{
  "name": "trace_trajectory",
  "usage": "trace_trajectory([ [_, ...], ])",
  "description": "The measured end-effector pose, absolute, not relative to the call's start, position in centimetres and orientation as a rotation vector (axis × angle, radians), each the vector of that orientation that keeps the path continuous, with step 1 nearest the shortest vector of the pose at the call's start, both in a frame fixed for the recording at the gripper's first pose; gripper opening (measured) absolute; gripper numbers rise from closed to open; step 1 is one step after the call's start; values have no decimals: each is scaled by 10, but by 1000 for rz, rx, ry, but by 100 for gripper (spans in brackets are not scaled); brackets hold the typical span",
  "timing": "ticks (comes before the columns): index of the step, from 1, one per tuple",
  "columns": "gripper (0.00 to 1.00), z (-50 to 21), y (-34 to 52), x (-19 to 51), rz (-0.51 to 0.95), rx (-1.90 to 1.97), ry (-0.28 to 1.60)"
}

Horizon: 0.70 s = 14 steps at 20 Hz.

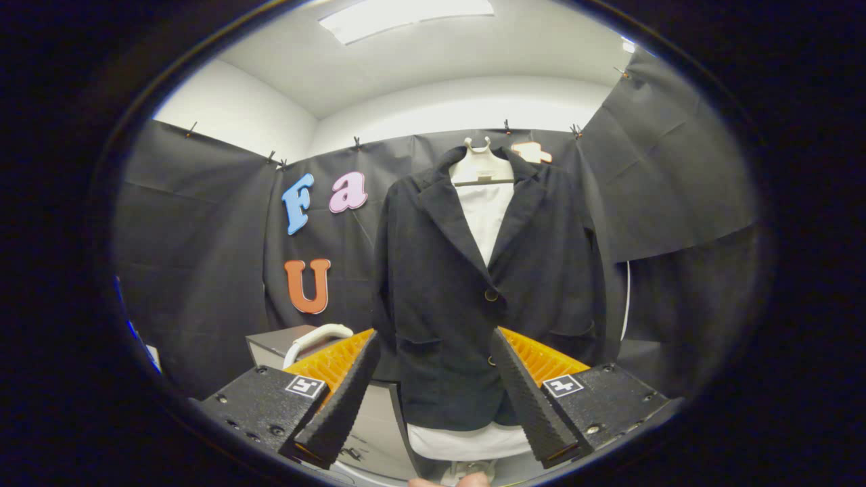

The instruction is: Iron the clothes twice with a garment steamer, once on the left side and once on the right side.

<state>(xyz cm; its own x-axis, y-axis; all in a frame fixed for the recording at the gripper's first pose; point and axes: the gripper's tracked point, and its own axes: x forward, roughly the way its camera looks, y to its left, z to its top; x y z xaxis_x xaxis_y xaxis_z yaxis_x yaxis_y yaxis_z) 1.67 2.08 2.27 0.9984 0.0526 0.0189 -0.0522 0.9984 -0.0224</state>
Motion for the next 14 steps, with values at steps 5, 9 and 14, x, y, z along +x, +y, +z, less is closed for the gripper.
trace_trajectory([
  [5, 100, 20, 56, 21, 78, 0, 23],
  [9, 100, 20, 85, 28, 66, -2, 66],
  [14, 100, 17, 133, 46, 77, -10, 130],
])
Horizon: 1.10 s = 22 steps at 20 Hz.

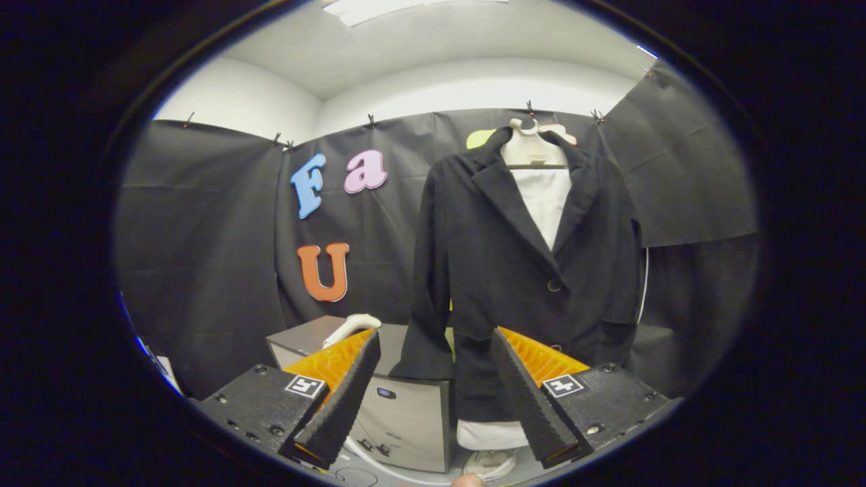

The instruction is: Iron the clothes twice with a garment steamer, once on the left side and once on the right side.

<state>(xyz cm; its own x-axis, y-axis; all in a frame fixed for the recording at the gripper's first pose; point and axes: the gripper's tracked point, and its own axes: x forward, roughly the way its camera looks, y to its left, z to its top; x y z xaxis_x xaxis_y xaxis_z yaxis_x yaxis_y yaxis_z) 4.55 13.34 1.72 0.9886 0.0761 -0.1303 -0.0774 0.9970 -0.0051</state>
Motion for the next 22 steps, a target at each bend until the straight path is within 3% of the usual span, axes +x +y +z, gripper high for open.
trace_trajectory([
  [5, 100, 9, 201, 96, 174, 4, 215],
  [14, 100, -66, 327, 232, 358, -49, 439],
  [22, 100, -158, 372, 333, 346, -104, 636],
])
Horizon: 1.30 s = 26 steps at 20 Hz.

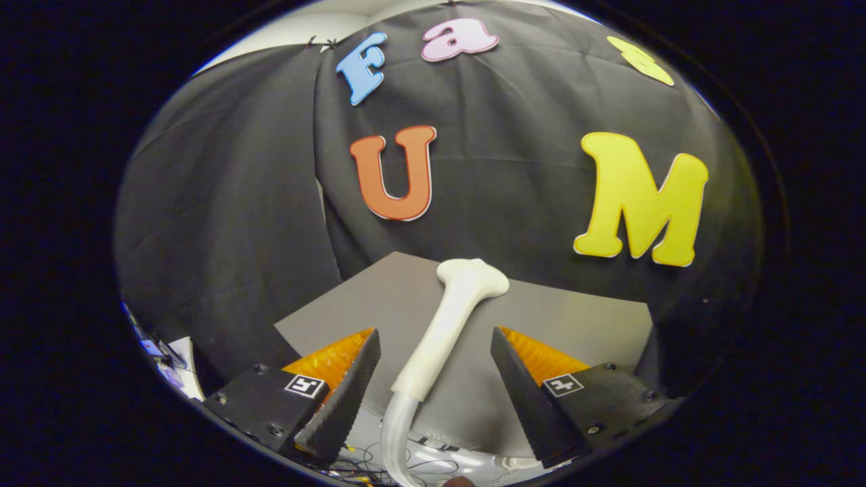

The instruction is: Iron the clothes twice with a garment steamer, once on the left side and once on the right side.

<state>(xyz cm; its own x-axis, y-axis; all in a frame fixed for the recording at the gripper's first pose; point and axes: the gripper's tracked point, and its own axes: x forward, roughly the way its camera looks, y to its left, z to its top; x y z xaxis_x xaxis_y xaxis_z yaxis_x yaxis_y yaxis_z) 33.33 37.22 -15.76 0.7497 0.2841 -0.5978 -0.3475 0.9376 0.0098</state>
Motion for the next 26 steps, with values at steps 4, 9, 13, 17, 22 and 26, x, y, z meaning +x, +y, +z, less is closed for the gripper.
trace_trajectory([
  [4, 99, -182, 379, 367, 286, -117, 665],
  [9, 89, -210, 383, 387, 213, -160, 704],
  [13, 72, -219, 383, 388, 196, -172, 737],
  [17, 60, -222, 383, 384, 236, -113, 777],
  [22, 42, -191, 403, 375, 250, -21, 717],
  [26, 34, -160, 415, 341, 321, -16, 640],
])
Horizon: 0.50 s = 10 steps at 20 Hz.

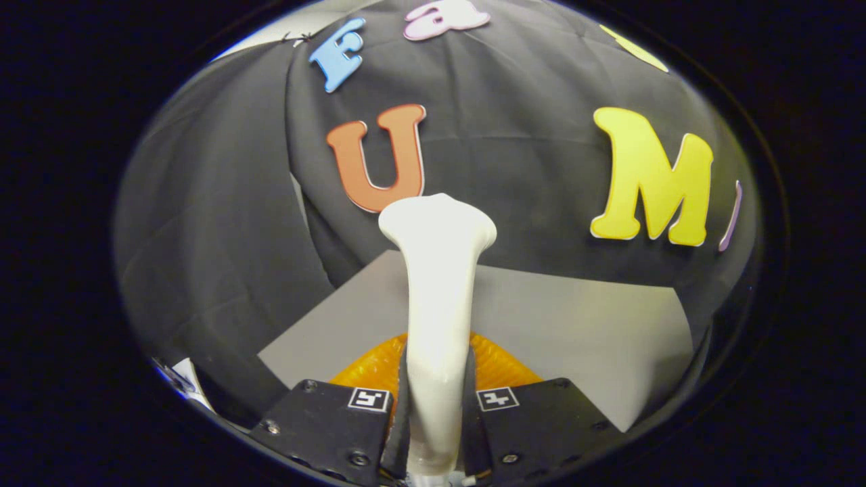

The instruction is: Iron the clothes twice with a garment steamer, once on the left side and once on the right side.

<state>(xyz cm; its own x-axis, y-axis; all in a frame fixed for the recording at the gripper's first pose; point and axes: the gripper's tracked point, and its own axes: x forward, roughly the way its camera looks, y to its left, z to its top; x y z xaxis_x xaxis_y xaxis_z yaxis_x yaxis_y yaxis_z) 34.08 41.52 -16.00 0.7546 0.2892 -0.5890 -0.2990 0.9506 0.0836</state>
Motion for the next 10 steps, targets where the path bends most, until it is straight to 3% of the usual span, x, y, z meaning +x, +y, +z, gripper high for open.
trace_trajectory([
  [3, 33, -136, 410, 316, 321, 21, 606],
  [10, 33, -19, 361, 252, 308, 32, 329],
])
